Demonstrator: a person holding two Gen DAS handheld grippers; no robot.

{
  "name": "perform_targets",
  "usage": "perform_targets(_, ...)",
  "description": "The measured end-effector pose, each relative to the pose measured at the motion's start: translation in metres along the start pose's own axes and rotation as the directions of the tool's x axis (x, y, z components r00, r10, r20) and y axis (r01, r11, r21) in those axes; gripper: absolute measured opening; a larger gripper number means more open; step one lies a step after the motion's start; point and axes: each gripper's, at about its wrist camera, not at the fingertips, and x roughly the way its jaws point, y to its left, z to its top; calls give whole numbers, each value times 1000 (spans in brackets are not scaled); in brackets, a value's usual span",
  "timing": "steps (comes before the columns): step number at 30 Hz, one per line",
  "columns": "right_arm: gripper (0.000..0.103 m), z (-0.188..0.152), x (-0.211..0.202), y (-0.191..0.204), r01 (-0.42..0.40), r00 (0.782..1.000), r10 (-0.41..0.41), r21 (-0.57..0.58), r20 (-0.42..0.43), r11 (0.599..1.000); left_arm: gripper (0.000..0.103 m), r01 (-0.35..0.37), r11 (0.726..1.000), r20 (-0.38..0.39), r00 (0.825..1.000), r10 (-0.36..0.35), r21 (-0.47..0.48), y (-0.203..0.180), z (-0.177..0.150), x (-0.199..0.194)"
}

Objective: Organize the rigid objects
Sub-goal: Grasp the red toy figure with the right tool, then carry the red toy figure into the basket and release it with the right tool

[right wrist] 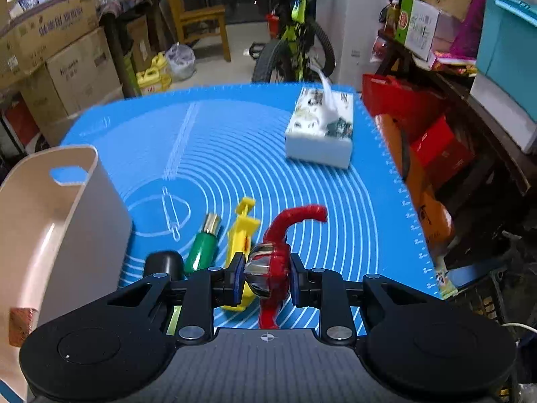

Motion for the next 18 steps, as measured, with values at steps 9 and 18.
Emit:
perform_targets(9,35,11,-39,3,-44,993,41,31,111,999,9,0,1000,1,1000,0,-1,0,0,0)
perform_targets(18,35,18,-64,13,-72,979,62,46,192,996,9,-1,1000,4,1000,1,-2,0,0,-1)
